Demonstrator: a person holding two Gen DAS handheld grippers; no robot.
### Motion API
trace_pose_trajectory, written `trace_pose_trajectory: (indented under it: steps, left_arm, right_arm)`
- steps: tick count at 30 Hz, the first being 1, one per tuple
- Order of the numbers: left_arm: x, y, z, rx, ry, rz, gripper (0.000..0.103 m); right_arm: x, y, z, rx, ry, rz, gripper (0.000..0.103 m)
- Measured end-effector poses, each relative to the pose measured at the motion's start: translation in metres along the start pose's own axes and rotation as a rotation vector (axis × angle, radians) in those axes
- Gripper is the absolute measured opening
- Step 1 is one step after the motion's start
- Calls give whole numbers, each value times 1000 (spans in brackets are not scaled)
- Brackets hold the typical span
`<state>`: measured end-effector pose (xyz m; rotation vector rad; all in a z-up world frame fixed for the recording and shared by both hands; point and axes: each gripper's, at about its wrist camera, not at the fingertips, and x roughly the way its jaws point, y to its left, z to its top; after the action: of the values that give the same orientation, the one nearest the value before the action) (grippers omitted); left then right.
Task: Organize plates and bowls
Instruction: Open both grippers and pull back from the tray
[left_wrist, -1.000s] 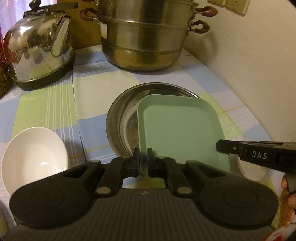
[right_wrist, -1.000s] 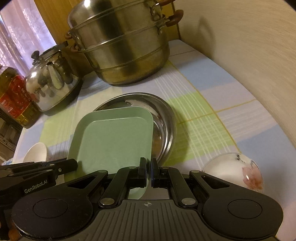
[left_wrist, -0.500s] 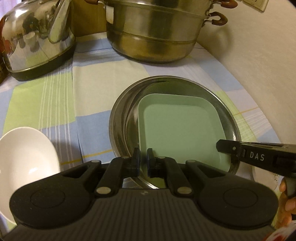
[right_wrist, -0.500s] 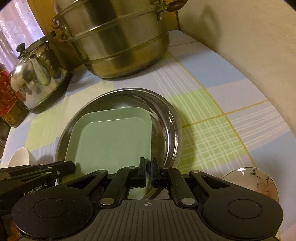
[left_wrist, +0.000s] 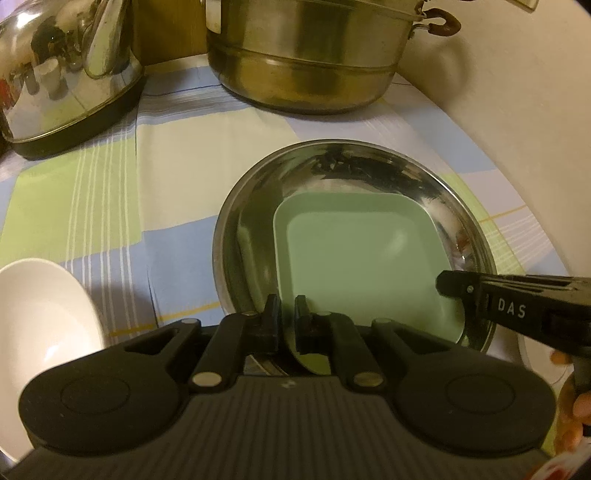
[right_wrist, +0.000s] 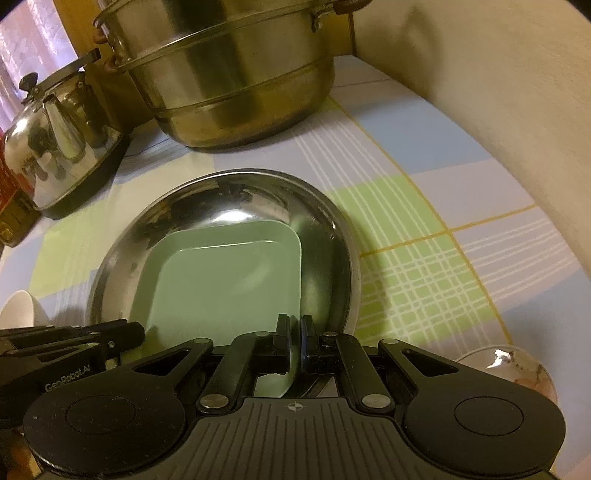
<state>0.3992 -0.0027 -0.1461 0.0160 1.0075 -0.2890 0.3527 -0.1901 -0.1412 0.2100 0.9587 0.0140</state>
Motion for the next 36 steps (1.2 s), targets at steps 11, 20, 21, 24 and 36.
trace_pose_trajectory:
  steps: [11, 20, 21, 24, 36]
  left_arm:
    - [-25, -1, 5, 27, -80, 5, 24]
    - [-78, -22, -16, 137, -138, 47, 51]
    - [-84, -25, -20, 152, -145, 58, 54]
    - [-104, -35, -36, 182, -180, 88, 60]
    - [-168, -67, -94, 72, -132, 110, 57]
  right_arm:
    - [-31, -6, 4, 40, -116, 11, 9]
    - [-85, -13, -24, 68, -144, 42, 52]
    - [-92, -12, -28, 56, -145, 37, 52]
    - [-109, -11, -45, 14, -137, 15, 52]
    - [-170, -41, -101, -8, -65, 71, 52]
